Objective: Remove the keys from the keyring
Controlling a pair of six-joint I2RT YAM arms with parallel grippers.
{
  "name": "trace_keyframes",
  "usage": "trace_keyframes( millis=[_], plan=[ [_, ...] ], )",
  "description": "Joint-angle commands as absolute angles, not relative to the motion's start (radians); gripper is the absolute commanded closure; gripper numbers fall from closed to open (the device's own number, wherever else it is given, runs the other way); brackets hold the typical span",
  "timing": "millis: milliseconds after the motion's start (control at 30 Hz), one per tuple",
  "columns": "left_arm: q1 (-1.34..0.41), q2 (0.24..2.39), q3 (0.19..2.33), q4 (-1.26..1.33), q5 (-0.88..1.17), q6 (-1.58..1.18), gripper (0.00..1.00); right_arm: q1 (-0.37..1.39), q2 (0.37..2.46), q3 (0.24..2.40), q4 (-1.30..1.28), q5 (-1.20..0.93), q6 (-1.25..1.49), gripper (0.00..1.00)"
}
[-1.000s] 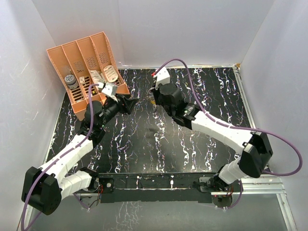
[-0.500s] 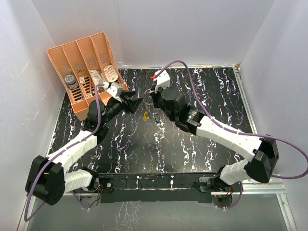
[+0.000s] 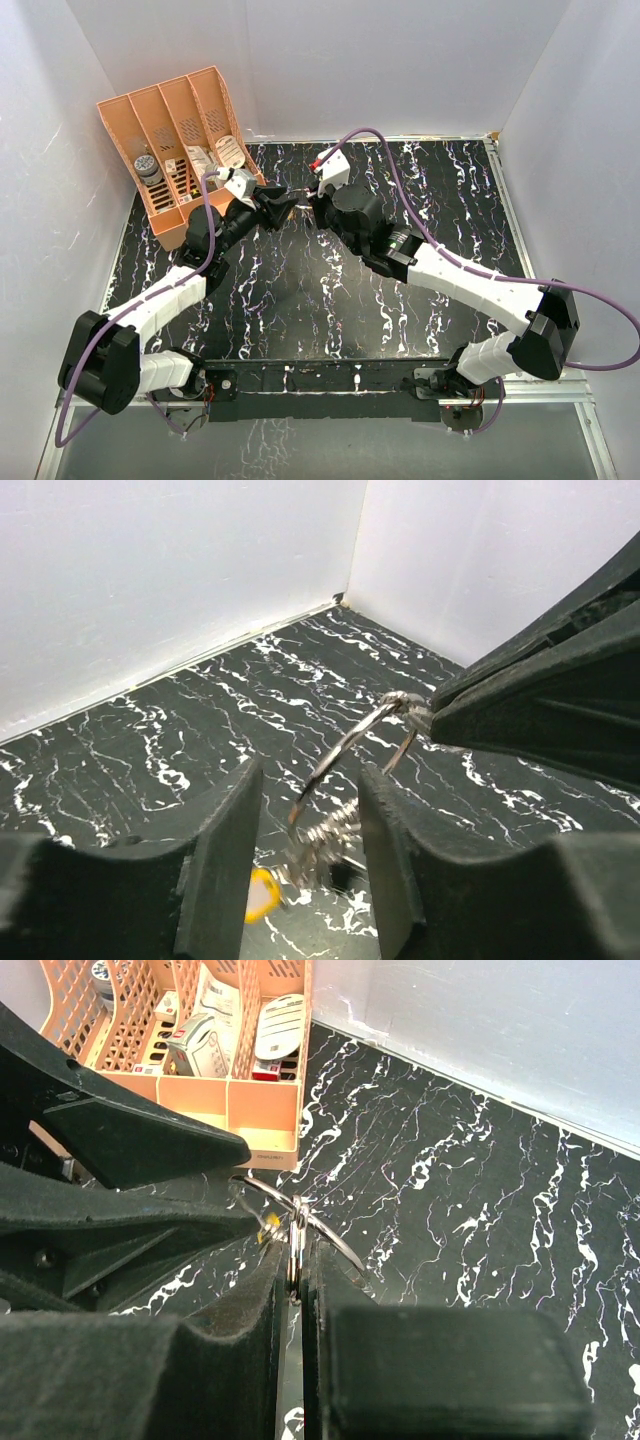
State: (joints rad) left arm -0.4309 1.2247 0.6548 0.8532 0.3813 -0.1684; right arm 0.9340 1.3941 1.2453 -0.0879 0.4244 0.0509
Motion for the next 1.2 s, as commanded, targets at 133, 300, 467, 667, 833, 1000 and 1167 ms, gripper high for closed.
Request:
trace_keyframes(
  millis=[133,300,467,667,833,1000,1167],
  plan=[
    [-0.43,1.269,0.705,0.932,0.485,-0.213,0.85,0.951,1.367,1.264,-0.016,0.414,0.063,1.0],
    [-0.431,1.27,0.699,0.906,0.54,-0.21,1.0,0.952,1.365,1.266,-0.008,0.421,0.059,1.0],
    [-0.431,1.212,0.671,0.898,0.497,-0.215,1.0,0.952,1.357,1.248,0.001,0.425,0.044,1.0],
    [-0.434,1.111,0.807,0.609,0.464,-0.148,1.0,0.953,1.261,1.108,0.154,0.461,-0.005,0.63],
    [-0.44,1.034,0.827,0.547,0.434,-0.112,1.0,0.952,1.127,0.899,0.381,0.465,-0.019,0.29],
    [-0.443,1.0,0.847,0.514,0.412,-0.127,1.0,0.952,1.041,0.679,0.594,0.413,-0.034,0.22],
    [-0.443,0.994,0.879,0.525,0.456,-0.204,1.0,0.953,1.064,0.552,0.825,0.397,-0.06,0.24]
  ],
)
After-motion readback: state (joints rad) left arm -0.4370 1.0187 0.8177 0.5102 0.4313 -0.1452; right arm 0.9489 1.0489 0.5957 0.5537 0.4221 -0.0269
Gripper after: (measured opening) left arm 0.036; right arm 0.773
